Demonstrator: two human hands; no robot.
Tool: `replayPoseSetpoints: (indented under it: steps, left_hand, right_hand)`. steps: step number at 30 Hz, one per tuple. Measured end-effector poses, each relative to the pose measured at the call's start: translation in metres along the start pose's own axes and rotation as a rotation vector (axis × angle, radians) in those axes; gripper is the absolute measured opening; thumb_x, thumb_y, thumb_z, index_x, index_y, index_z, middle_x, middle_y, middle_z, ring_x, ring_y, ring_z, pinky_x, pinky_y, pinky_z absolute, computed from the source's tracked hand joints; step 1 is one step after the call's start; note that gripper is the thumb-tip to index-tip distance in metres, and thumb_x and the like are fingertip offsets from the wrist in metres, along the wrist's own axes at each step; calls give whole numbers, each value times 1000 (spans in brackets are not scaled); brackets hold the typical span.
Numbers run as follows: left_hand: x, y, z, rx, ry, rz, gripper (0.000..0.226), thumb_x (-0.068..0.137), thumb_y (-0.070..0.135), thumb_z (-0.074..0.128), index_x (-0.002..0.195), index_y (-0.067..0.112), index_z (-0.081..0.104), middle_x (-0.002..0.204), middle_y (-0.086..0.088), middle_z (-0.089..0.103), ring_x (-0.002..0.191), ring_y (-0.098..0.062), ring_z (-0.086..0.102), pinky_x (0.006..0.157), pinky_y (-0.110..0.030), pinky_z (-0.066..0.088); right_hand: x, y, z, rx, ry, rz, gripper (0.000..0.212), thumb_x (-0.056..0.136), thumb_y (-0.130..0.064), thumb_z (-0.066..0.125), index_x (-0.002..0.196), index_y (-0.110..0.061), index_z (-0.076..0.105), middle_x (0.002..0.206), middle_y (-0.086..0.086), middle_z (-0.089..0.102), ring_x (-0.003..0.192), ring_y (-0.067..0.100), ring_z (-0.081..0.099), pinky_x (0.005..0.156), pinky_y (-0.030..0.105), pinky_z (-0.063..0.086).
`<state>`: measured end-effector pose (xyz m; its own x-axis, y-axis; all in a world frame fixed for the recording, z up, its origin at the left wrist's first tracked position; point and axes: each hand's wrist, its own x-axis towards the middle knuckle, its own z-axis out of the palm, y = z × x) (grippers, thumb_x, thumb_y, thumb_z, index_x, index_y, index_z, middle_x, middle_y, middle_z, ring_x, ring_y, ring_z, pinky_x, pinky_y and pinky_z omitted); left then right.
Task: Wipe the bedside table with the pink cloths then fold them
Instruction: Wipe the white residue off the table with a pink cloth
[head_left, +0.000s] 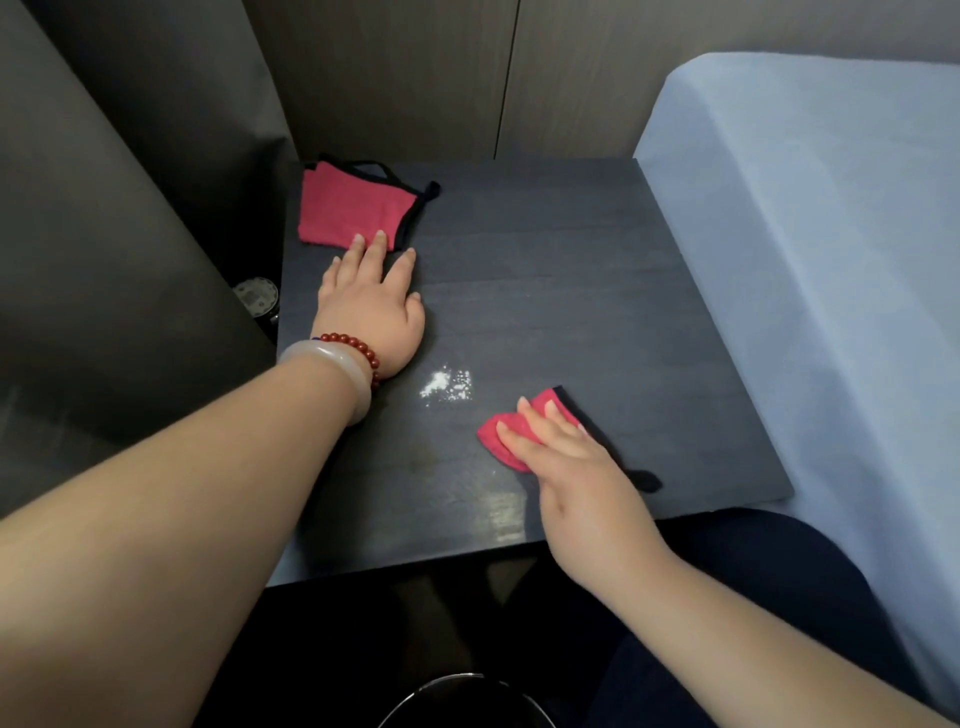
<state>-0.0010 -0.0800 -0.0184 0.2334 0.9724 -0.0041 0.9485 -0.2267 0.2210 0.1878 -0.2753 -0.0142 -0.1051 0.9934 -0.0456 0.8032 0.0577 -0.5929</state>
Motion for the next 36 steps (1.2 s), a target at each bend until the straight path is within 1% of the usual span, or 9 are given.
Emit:
replayPoseSetpoints:
  steps: [5, 8, 11, 15, 18, 24, 28, 31, 36]
  left_hand:
    - [-4, 2, 0, -35, 50, -5, 54, 95, 30, 37, 148, 21, 34, 160, -10, 17, 147, -28, 8, 120, -44, 5]
    - [-11, 4, -3, -36, 88, -4, 50, 95, 28, 38, 143, 17, 42, 158, -11, 24, 146, -29, 15, 119, -45, 7]
    - [-19, 3, -8, -57, 92, -17, 47, 97, 29, 37, 142, 18, 43, 158, -9, 25, 146, -28, 15, 118, -44, 8]
    - [-41, 0, -9, -51, 75, -8, 48, 98, 31, 35, 145, 20, 40, 157, -8, 26, 146, -27, 15, 119, -44, 9]
    - [-60, 2, -3, -46, 44, -14, 49, 98, 32, 33, 146, 21, 37, 158, -7, 24, 146, -27, 13, 119, -43, 9]
    - [-68, -1, 1, -60, 36, -2, 50, 98, 30, 34, 148, 21, 34, 159, -8, 22, 147, -27, 12, 120, -44, 8]
    - [-67, 1, 2, -72, 56, -12, 51, 96, 26, 37, 146, 19, 37, 157, -11, 25, 146, -29, 14, 119, -44, 8]
    - [-68, 1, 2, -80, 56, -8, 51, 96, 25, 37, 146, 18, 37, 157, -11, 25, 146, -29, 13, 119, -44, 7]
    - [-69, 2, 0, -70, 35, -10, 51, 97, 27, 35, 148, 20, 34, 159, -9, 22, 147, -28, 11, 120, -44, 6]
  right_hand:
    - [49, -1, -4, -75, 20, 36, 62, 85, 1, 33, 141, -22, 44, 154, 4, 30, 146, 26, 18, 120, 40, 13]
    - [75, 2, -9, -67, 56, 131, 62, 86, 6, 38, 142, -21, 43, 156, 7, 26, 147, 27, 15, 118, 32, 10]
    - [42, -5, 2, -37, 93, 78, 63, 86, 7, 36, 141, -21, 44, 155, 4, 28, 146, 24, 16, 119, 31, 12]
    - [-13, -30, 22, 65, 77, 73, 62, 86, -2, 29, 141, -26, 43, 151, -13, 19, 145, 9, 9, 120, 29, 9]
    - [-11, -34, 21, -7, 43, 74, 69, 80, -9, 21, 145, -27, 37, 155, -9, 16, 147, 13, 5, 121, 33, 4]
    - [38, 3, -8, -153, 145, 335, 68, 85, 3, 35, 148, -23, 31, 160, 6, 12, 148, 25, 5, 117, 32, 3]
    - [-11, -36, 30, -83, 72, 111, 73, 78, -6, 24, 148, -26, 31, 159, -2, 13, 148, 20, 3, 118, 29, 0]
    - [-6, -22, 18, -101, 42, 30, 72, 77, -5, 27, 146, -25, 35, 158, -1, 19, 147, 22, 9, 118, 33, 4]
    - [62, 11, -12, -211, 112, 367, 70, 83, -2, 37, 149, -23, 28, 161, 7, 9, 148, 28, 4, 116, 36, 6]
